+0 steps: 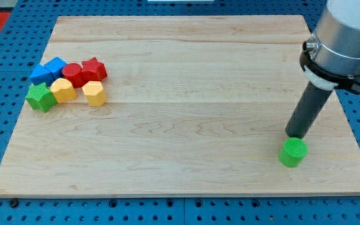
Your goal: Push the green star to the top left of the blue cube
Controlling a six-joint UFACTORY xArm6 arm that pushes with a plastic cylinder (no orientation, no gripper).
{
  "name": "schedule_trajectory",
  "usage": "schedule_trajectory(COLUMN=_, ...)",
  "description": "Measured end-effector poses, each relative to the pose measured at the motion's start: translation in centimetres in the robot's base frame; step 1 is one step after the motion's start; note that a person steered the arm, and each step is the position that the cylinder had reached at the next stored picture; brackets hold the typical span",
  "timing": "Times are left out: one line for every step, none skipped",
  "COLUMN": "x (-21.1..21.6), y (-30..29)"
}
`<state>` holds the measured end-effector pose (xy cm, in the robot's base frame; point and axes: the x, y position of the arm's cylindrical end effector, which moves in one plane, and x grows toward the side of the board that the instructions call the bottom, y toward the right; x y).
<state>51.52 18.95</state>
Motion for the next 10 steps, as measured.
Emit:
schedule_trajectory(x=0.0, y=-0.2)
schedule_trajectory(x=0.0, y=-0.3)
schedule_trajectory(x=-0.2, y=-0.4)
schedule_trajectory(x=-1.3, y=-0.4)
schedule_trajectory(x=-2.9, y=-2.3)
schedule_trajectory(x=-6.8, y=-3.1)
schedule_trajectory(x=-11.4, y=-6.7)
schedule_trajectory(x=-6.9, y=-11.3)
schedule_trajectory(x=-0.6, y=-15.3)
schedule_trajectory(x=-1.4, y=-20.0)
